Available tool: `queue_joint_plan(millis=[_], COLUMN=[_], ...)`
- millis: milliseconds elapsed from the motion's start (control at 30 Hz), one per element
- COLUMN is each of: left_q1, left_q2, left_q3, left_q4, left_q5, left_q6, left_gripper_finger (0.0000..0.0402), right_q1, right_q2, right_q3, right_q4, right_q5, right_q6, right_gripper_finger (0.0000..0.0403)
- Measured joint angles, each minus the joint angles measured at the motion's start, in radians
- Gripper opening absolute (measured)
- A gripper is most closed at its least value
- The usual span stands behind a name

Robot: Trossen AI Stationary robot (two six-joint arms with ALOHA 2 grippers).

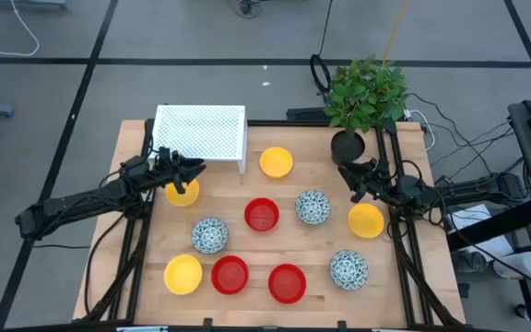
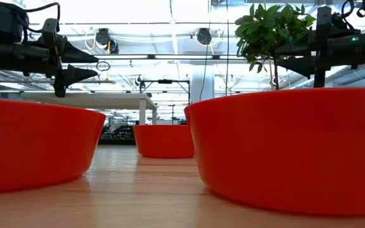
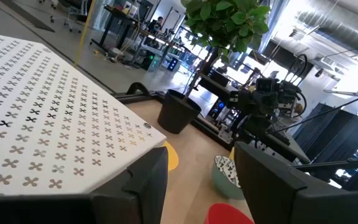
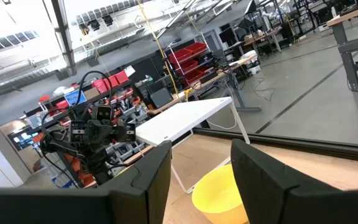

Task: Pick & Place Mini bowls

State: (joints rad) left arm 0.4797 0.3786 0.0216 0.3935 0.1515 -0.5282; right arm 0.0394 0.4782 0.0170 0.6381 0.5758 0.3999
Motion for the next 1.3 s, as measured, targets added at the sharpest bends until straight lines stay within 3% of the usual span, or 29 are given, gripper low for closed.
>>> queue_joint_plan(millis=[1300], left_q1=[0.000], left_q2=[0.000], left_q3=[0.000], left_q4=[0.000], left_q5=[0.000], left_q6=[0.000], left_gripper_finger=[0.0186], right_q1=[0.000], right_q2=[0.000], right_q3=[0.000], right_q4=[0.000], right_q5=[-0.004], right_q6=[0.077], right_gripper_finger=[0.0155])
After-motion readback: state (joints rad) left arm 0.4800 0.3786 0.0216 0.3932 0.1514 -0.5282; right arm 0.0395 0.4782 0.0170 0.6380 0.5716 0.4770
